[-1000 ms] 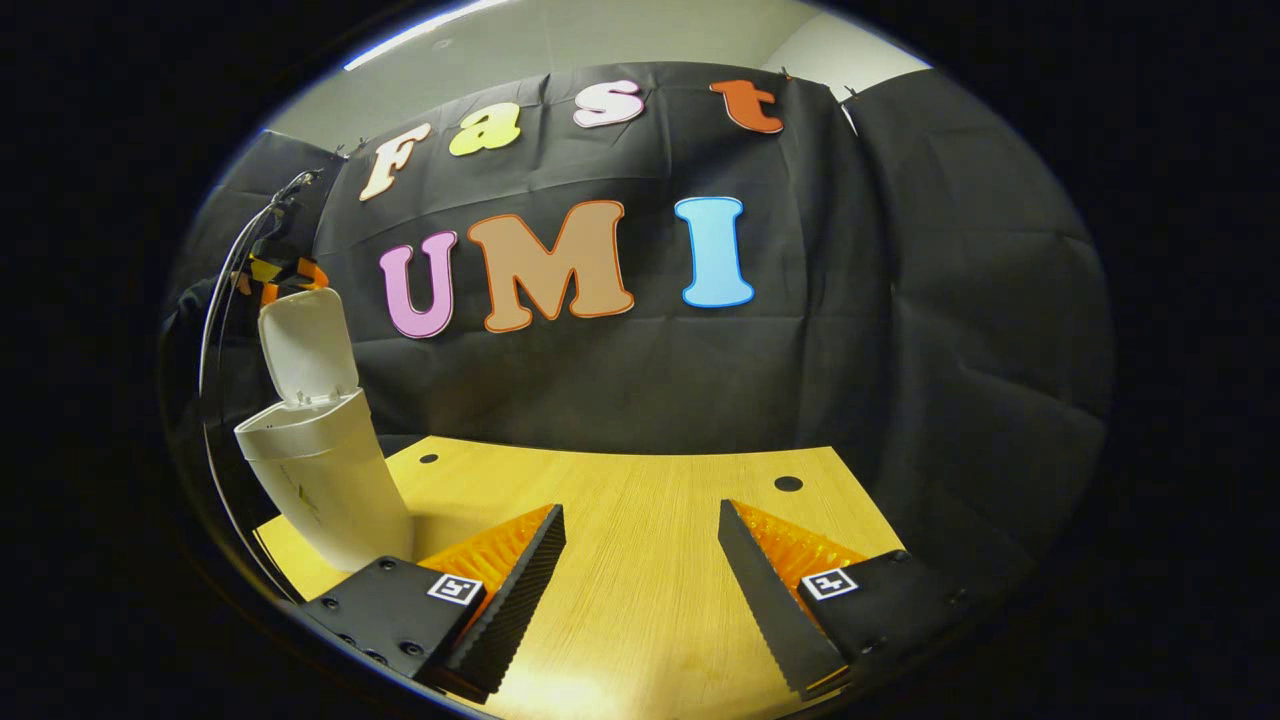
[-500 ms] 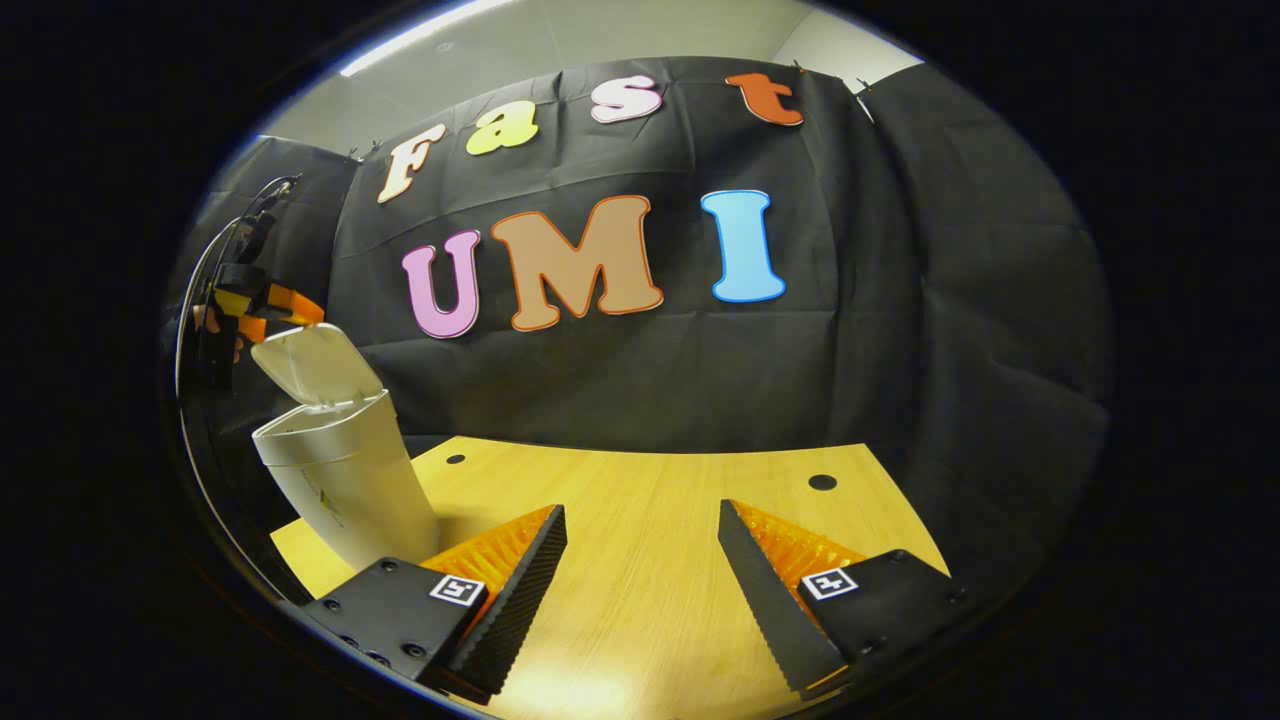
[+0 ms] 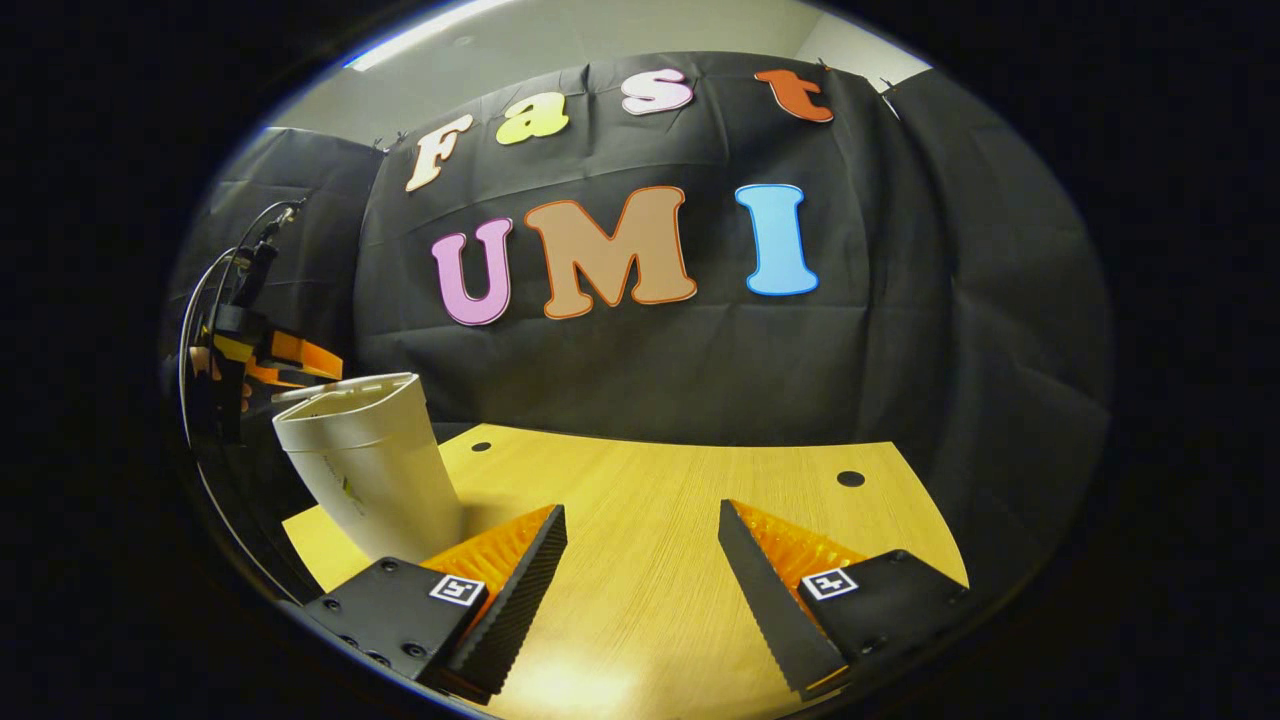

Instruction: Press the lid of the desktop garbage bin to open it, pick up the crumpled paper on the desktop and throw it into the bin, then pick up the pop can on the desktop and drop it into the bin, and finally close the garbage bin lid.

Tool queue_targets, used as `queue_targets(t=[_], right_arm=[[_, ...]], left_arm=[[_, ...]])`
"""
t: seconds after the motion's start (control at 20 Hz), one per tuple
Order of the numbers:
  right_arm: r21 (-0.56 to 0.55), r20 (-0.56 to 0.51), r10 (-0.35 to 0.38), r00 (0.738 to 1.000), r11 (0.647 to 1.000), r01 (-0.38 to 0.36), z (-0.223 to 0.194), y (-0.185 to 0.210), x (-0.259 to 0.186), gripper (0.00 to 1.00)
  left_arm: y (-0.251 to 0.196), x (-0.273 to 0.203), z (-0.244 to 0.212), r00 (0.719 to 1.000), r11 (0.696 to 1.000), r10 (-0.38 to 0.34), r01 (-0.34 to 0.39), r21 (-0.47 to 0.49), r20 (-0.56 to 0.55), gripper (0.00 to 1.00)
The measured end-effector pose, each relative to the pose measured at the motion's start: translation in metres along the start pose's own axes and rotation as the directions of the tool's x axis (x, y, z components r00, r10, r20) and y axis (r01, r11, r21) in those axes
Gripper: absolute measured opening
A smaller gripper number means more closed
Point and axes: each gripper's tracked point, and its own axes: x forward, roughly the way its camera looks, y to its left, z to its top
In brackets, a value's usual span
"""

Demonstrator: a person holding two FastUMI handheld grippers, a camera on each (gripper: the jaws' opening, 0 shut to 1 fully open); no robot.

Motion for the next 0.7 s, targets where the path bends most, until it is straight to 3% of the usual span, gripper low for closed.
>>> queue_targets(t=[0.1, 0.15, 0.4, 0.55, 0.7], right_arm=[[-0.003, 0.000, -0.004, 1.000, 1.000, 0.004, 0.000, -0.001, -0.002, 0.99], [-0.002, 0.004, -0.007, 1.000, 1.000, 0.007, -0.001, -0.001, -0.003, 0.99], [0.003, -0.029, -0.001, 1.000, 1.000, 0.001, -0.019, 0.002, -0.003, 0.99], [-0.020, -0.042, 0.020, 0.999, 1.000, -0.021, -0.025, 0.007, -0.004, 0.99], [-0.024, -0.030, 0.020, 0.999, 1.000, -0.020, -0.018, 0.005, -0.002, 0.96]], left_arm=[[0.000, -0.002, -0.026, 0.997, 0.998, 0.004, 0.000, 0.058, -0.074, 0.92], [0.000, -0.006, -0.029, 0.998, 0.994, 0.000, 0.008, 0.110, -0.070, 0.93], [-0.004, -0.004, -0.022, 0.998, 0.983, -0.048, 0.042, 0.178, 0.028, 0.93], [-0.004, -0.004, -0.032, 0.998, 0.982, -0.046, 0.054, 0.183, -0.045, 0.92], [-0.007, -0.005, -0.022, 0.998, 0.988, -0.065, 0.063, 0.142, 0.008, 0.93]])
